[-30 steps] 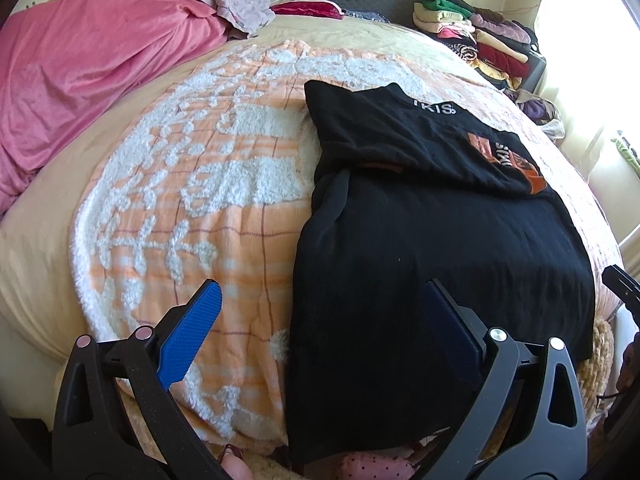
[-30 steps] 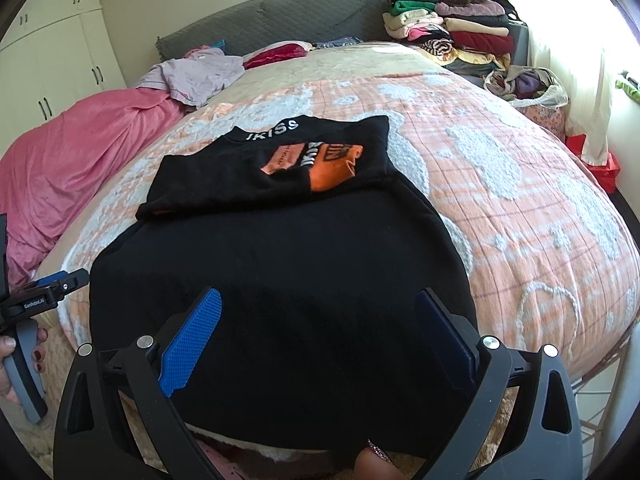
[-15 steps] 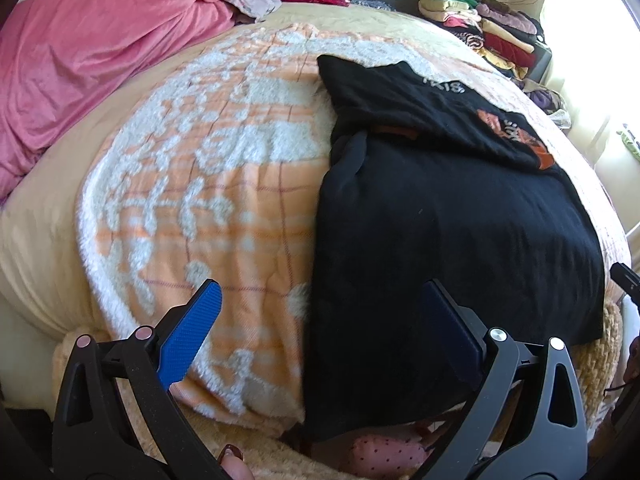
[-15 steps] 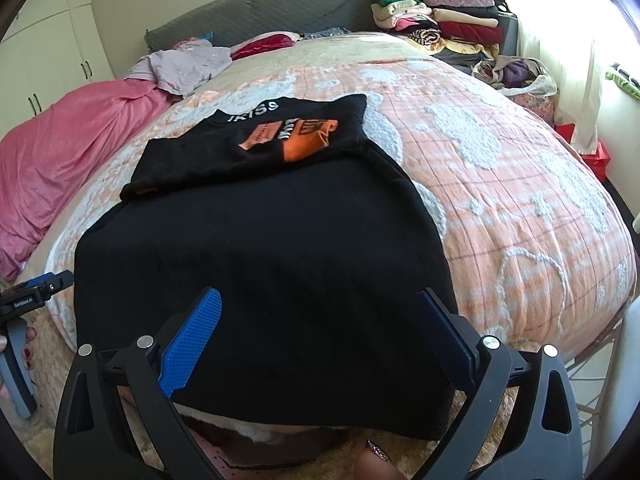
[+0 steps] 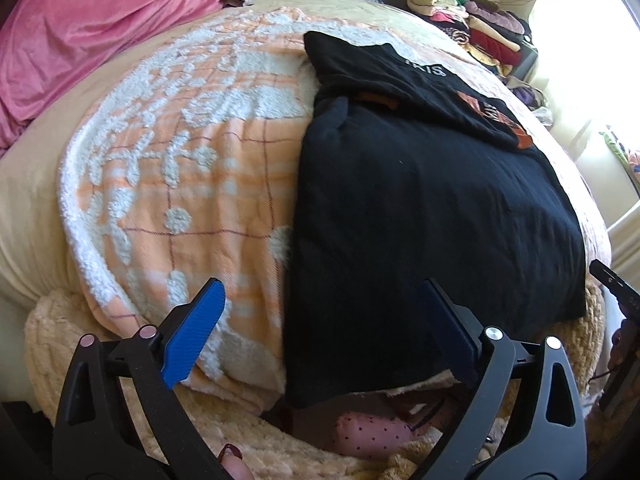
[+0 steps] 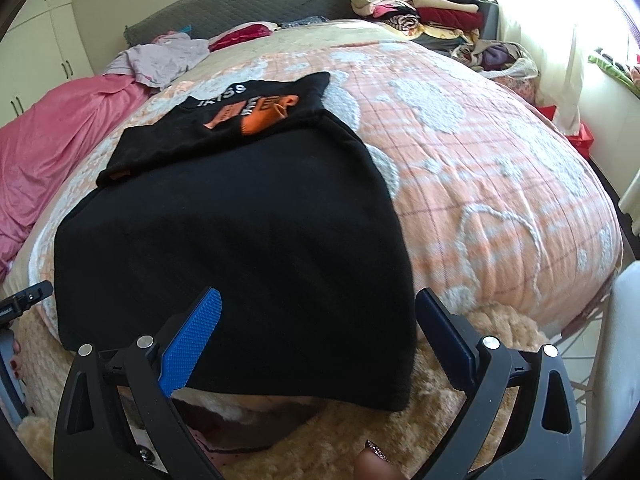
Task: Fold small clothes
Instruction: 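Lower both tools to the sweatshirt hem hanging over the bed edge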
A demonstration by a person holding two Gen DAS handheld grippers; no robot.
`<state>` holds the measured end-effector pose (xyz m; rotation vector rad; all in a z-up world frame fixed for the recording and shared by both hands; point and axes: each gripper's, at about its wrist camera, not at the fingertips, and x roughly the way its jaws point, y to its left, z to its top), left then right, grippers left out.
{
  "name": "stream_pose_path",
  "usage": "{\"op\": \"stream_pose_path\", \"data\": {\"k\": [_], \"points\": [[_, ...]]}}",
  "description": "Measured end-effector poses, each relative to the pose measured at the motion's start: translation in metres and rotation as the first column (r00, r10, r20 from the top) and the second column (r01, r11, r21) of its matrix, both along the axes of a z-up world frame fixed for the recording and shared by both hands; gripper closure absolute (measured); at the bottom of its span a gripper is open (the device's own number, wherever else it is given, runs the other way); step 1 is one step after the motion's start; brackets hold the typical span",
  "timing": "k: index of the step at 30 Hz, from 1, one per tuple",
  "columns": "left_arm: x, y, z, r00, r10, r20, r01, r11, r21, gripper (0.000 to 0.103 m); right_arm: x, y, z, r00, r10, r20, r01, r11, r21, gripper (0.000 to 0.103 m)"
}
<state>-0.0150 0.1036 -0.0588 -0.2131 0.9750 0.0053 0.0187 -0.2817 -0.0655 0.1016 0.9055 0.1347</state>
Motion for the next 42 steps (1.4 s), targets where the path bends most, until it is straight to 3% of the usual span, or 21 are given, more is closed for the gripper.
{"op": "stream_pose_path", "data": {"k": [2, 11, 14, 21, 22, 24, 26, 29, 34, 36, 42], "points": [[-0.001, -0.001, -0.002, 1.0, -0.005, -0.006, 0.005, 1.0, -0.002, 0.019, -0.002, -0.004, -0.002, 1.0, -0.006, -0.005, 0.006, 1.0, 0.002, 0.006], [-0.009, 0.003, -0.019, 0.998, 0.001, -0.056, -0.003, 1.0, -0.03, 0.019, -0.005, -0.021, -0.021, 0.998, -0.003, -0.055, 0.005, 0.999, 0.042, 0.007], [-0.012, 0.003, -0.021, 0.998, -0.005, -0.062, 0.003, 0.999, -0.036, 0.019, -0.003, -0.022, -0.025, 0.998, 0.014, -0.069, -0.01, 0.998, 0.054, 0.02], [-0.014, 0.008, -0.022, 0.997, 0.005, -0.074, -0.009, 0.999, -0.045, 0.02, 0.005, -0.022, -0.038, 0.995, 0.033, -0.095, -0.029, 0.999, 0.045, 0.036], [-0.014, 0.007, -0.022, 0.997, 0.003, -0.074, -0.007, 0.999, -0.049, 0.023, 0.006, -0.023, -0.038, 0.995, 0.031, -0.096, -0.027, 0.999, 0.045, 0.039], [-0.015, 0.005, -0.023, 0.997, -0.005, -0.081, 0.0, 0.998, -0.059, 0.042, 0.007, -0.023, -0.04, 0.995, 0.034, -0.095, -0.031, 0.999, 0.034, 0.05], [-0.015, 0.003, -0.025, 0.996, -0.02, -0.09, 0.013, 0.997, -0.074, 0.054, 0.008, -0.024, -0.04, 0.995, 0.037, -0.09, -0.037, 0.999, 0.006, 0.065], [-0.015, 0.001, -0.026, 0.995, -0.018, -0.095, 0.012, 0.998, -0.066, 0.059, 0.005, -0.029, -0.04, 0.995, 0.057, -0.082, -0.056, 0.998, 0.019, 0.075], [-0.012, 0.002, -0.032, 0.993, -0.017, -0.115, 0.009, 0.997, -0.073, 0.059, 0.006, -0.031, -0.044, 0.994, 0.072, -0.084, -0.072, 0.997, 0.006, 0.072], [-0.012, 0.001, -0.034, 0.993, -0.02, -0.12, 0.012, 0.997, -0.071, 0.057, 0.01, -0.03, -0.048, 0.992, 0.082, -0.1, -0.083, 0.997, 0.0, 0.065], [-0.007, -0.001, -0.038, 0.992, -0.022, -0.123, 0.015, 0.998, -0.062, 0.055, 0.015, -0.037, -0.053, 0.99, 0.1, -0.102, -0.092, 0.993, 0.073, 0.065]]}}
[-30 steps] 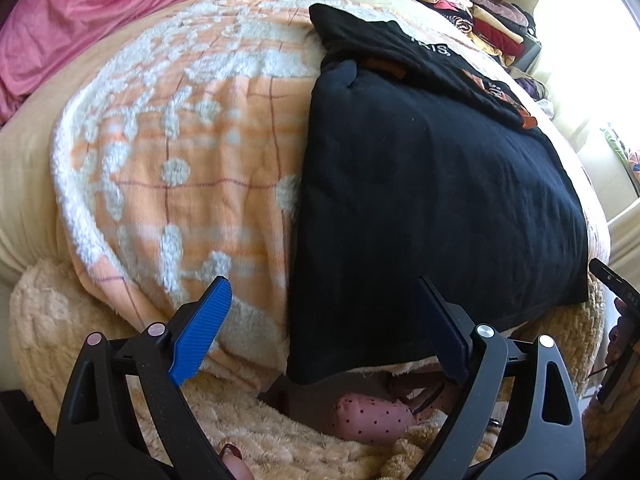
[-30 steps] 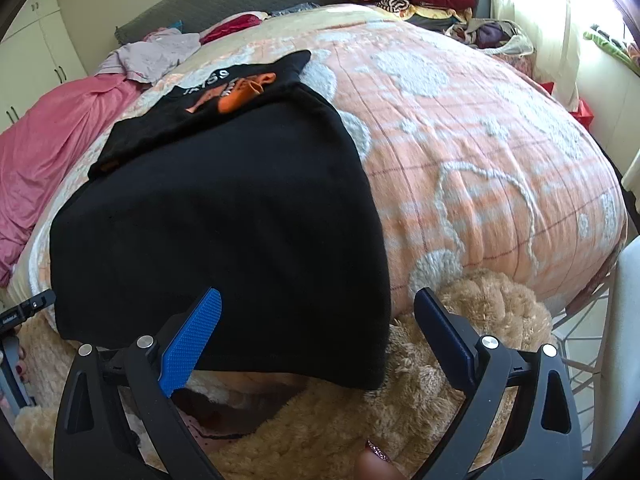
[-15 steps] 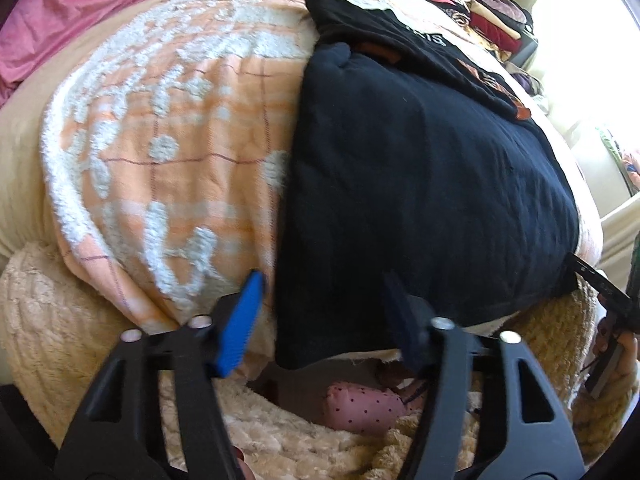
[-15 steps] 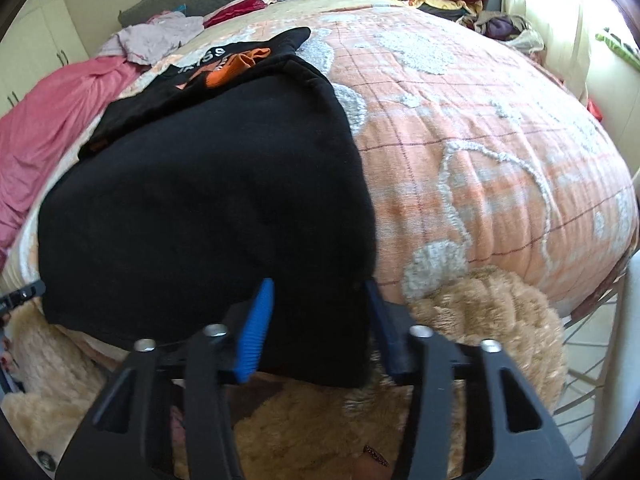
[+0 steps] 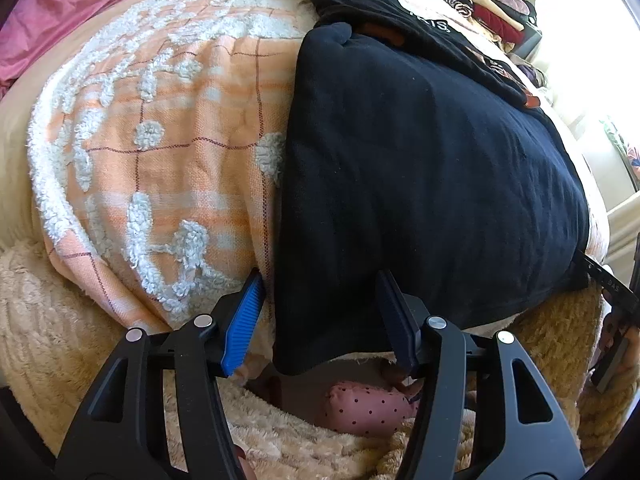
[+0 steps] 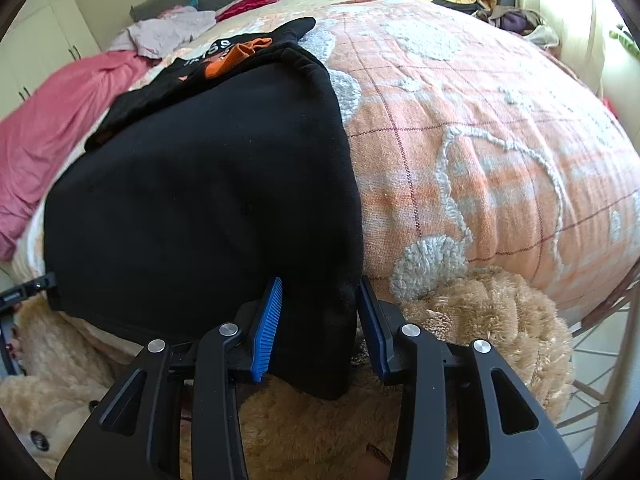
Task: Fold small clothes
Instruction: 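Lower both tools to the sweatshirt hem hanging over the bed edge, then close the left tool on the hem while the right tool also grips it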
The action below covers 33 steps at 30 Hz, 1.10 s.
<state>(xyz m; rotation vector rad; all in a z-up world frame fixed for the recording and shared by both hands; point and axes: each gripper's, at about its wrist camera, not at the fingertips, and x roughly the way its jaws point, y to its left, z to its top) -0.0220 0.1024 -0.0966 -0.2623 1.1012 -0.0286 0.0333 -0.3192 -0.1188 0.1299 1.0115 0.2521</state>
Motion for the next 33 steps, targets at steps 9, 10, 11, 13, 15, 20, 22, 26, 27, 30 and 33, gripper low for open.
{"op": "stream_pose_path", "data": {"k": [9, 10, 11, 13, 15, 20, 22, 26, 27, 30, 33], "points": [[-0.001, 0.003, 0.006, 1.0, 0.019, 0.008, -0.019, 1.0, 0.013, 0.086, -0.014, -0.002, 0.014, 0.999, 0.031, 0.018, -0.032, 0.998, 0.061, 0.094], [-0.003, 0.004, 0.008, 1.0, 0.02, 0.008, -0.02, 1.0, 0.007, 0.088, -0.014, -0.003, 0.017, 0.999, 0.029, 0.024, -0.031, 0.997, 0.077, 0.094], [-0.004, 0.006, 0.009, 1.0, 0.022, 0.01, -0.022, 1.0, 0.004, 0.091, -0.016, -0.005, 0.022, 0.999, 0.026, 0.032, -0.029, 0.995, 0.096, 0.095], [-0.007, 0.008, 0.012, 1.0, 0.024, 0.017, -0.024, 1.0, 0.002, 0.095, -0.019, -0.01, 0.031, 0.998, 0.021, 0.056, -0.027, 0.992, 0.121, 0.095], [-0.011, 0.009, 0.016, 0.999, 0.024, 0.027, -0.023, 1.0, -0.003, 0.096, -0.021, -0.015, 0.042, 0.996, 0.013, 0.087, -0.025, 0.99, 0.136, 0.095], [-0.02, 0.011, 0.026, 0.998, 0.008, 0.056, -0.005, 0.998, -0.059, 0.097, -0.026, -0.028, 0.061, 0.991, -0.01, 0.135, -0.016, 0.982, 0.191, 0.095], [-0.022, 0.01, 0.026, 0.999, 0.005, 0.053, -0.003, 0.999, -0.05, 0.097, -0.027, -0.031, 0.064, 0.99, -0.02, 0.142, -0.008, 0.982, 0.19, 0.095], [-0.023, 0.013, 0.019, 1.0, 0.007, 0.027, -0.005, 0.996, -0.084, 0.084, -0.025, -0.033, 0.068, 0.988, -0.026, 0.152, -0.012, 0.971, 0.238, 0.095], [-0.022, 0.012, 0.016, 1.0, 0.006, 0.021, -0.004, 0.996, -0.086, 0.081, -0.026, -0.036, 0.07, 0.987, -0.034, 0.154, -0.005, 0.97, 0.245, 0.095], [-0.019, 0.011, 0.01, 1.0, 0.004, 0.002, -0.003, 0.995, -0.098, 0.072, -0.026, -0.035, 0.076, 0.985, -0.041, 0.165, -0.004, 0.965, 0.263, 0.095], [-0.015, 0.007, 0.004, 1.0, -0.001, -0.011, 0.0, 0.994, -0.108, 0.072, -0.026, -0.035, 0.078, 0.984, -0.044, 0.17, -0.001, 0.967, 0.257, 0.095]]}}
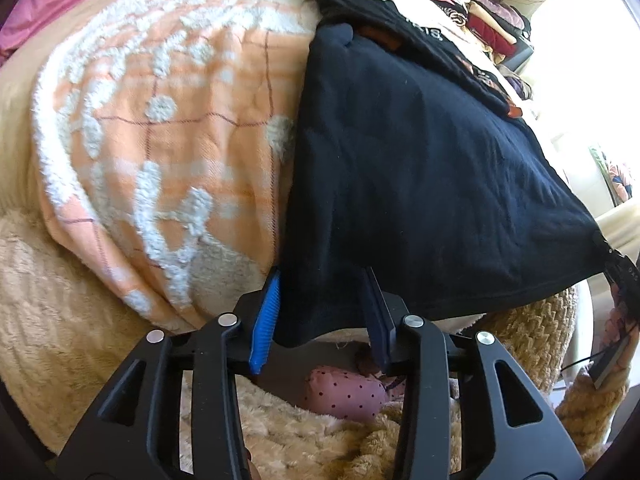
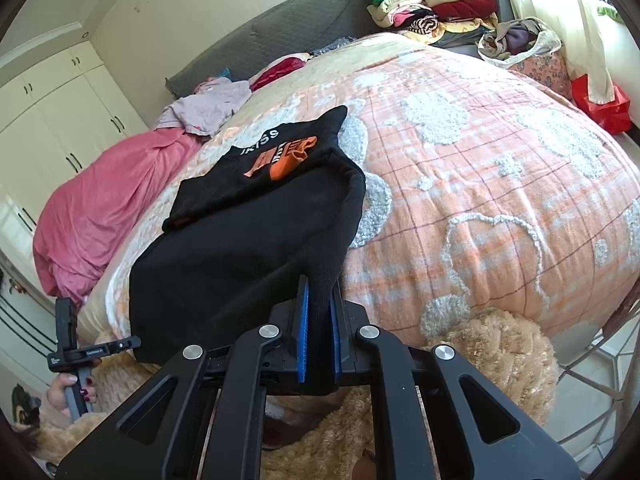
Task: Fold small clothes
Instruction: 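Close the left tool on the hem while the right tool also grips it, then lift the held hem and fold it up toward the collar with both tools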
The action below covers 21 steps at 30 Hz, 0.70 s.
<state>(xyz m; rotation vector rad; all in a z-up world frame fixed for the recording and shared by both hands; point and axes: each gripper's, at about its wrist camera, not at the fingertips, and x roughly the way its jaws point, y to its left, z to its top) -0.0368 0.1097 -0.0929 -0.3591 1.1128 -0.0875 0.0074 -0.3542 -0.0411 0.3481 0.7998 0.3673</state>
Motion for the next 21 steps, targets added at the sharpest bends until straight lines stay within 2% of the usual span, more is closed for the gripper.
{"op": "stream_pose_path", "data": {"k": [1, 2, 5, 8, 12, 21], "points": [[0.001, -0.001, -0.002, 1.0, -0.005, 0.004, 0.005, 1.0, 0.005, 0.079, 0.0, -0.001, -0.001, 1.0, -0.001, -0.003, 0.001, 1.0, 0.004, 0.095], [0.002, -0.003, -0.004, 1.0, -0.004, -0.002, 0.004, 1.0, 0.013, 0.095, 0.001, -0.001, -0.002, 1.0, -0.006, -0.013, 0.006, 1.0, 0.008, 0.095], [0.002, 0.0, -0.003, 1.0, -0.001, 0.002, 0.001, 1.0, 0.003, 0.101, 0.003, 0.0, -0.007, 0.999, -0.017, -0.037, 0.018, 1.0, 0.022, 0.095], [-0.002, 0.008, 0.007, 1.0, 0.007, 0.029, -0.007, 1.0, -0.02, 0.102, 0.003, 0.0, -0.007, 0.999, -0.02, -0.037, 0.021, 0.999, 0.029, 0.095], [-0.008, 0.015, 0.039, 0.993, 0.012, 0.117, -0.006, 0.999, -0.045, 0.102, 0.004, -0.001, -0.002, 0.999, -0.028, -0.03, 0.03, 0.998, 0.05, 0.095], [-0.007, 0.025, 0.094, 0.96, 0.02, 0.281, -0.005, 0.998, -0.055, 0.103, 0.007, -0.006, 0.022, 0.998, -0.049, 0.024, 0.046, 0.993, 0.112, 0.095]]}}
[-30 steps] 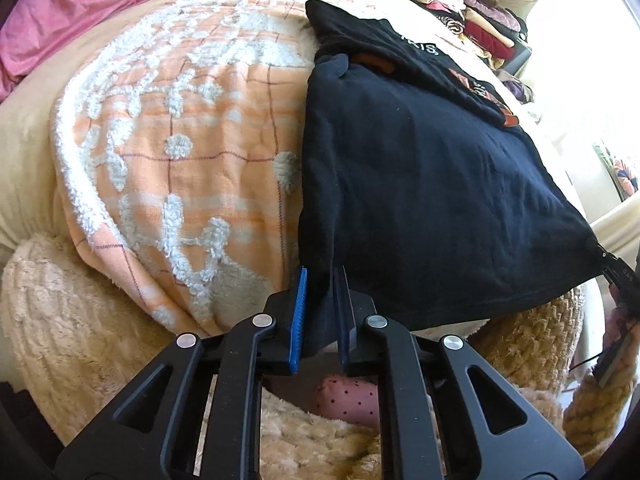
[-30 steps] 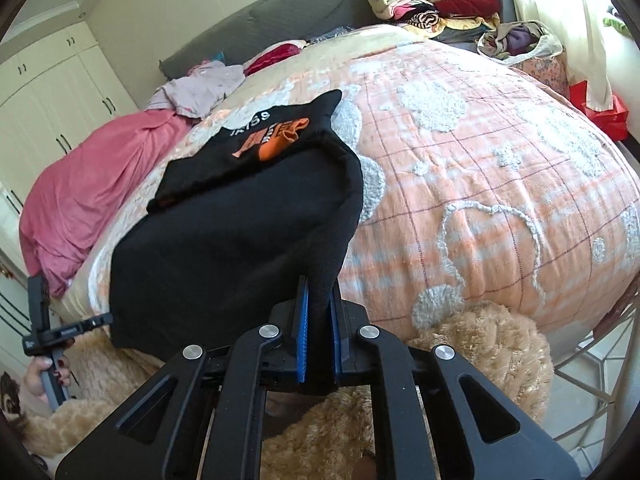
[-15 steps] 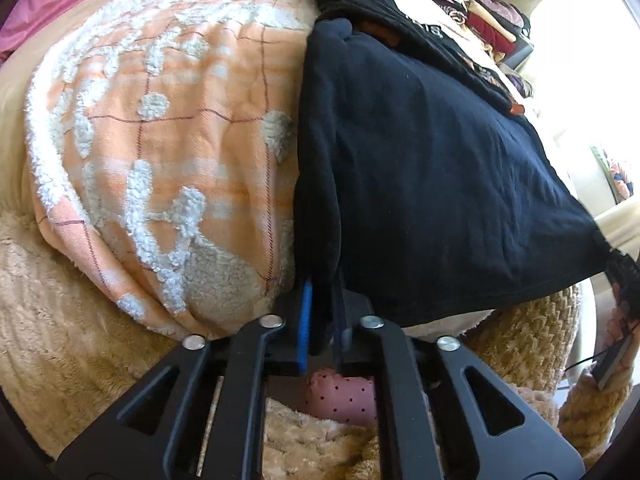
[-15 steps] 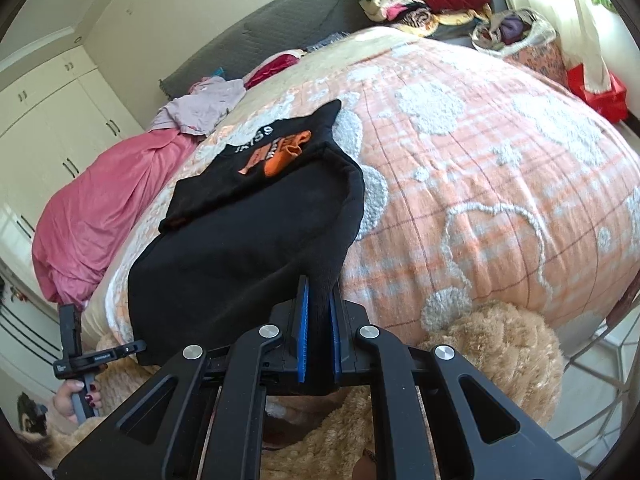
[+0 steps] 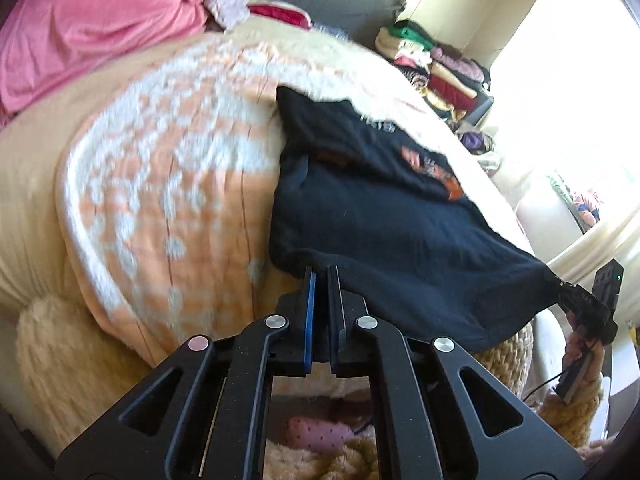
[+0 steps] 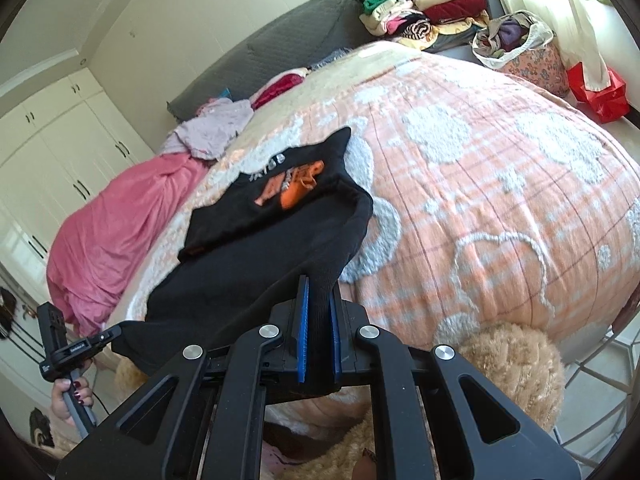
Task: Fold small clothes
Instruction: 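Lift the held hem and fold it up toward the collar with both tools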
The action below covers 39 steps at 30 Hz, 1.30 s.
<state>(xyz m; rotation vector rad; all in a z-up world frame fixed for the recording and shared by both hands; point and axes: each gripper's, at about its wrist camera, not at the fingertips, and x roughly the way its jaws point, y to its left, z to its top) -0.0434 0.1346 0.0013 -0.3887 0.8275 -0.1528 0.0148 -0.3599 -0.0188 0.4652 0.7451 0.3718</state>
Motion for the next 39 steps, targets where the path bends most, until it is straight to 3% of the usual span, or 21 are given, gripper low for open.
{"op": "stream_pose_path", "data": {"k": [17, 29, 39], "points": [[0.055, 0.01, 0.037, 0.993, 0.035, 0.114, -0.033, 0.999, -0.016, 0.103, 0.037, -0.002, 0.034, 0.995, -0.055, 0.079, 0.051, 0.997, 0.053, 0.095], [0.095, 0.021, 0.051, 0.988, 0.073, 0.133, -0.074, 0.997, 0.0, 0.103, 0.095, 0.014, 0.056, 0.993, -0.055, 0.103, 0.053, 0.998, 0.015, 0.095], [0.133, 0.04, 0.051, 0.988, 0.117, 0.102, -0.114, 0.993, -0.034, 0.103, 0.142, 0.027, 0.063, 0.994, -0.064, 0.092, 0.065, 0.998, -0.003, 0.095]]}}
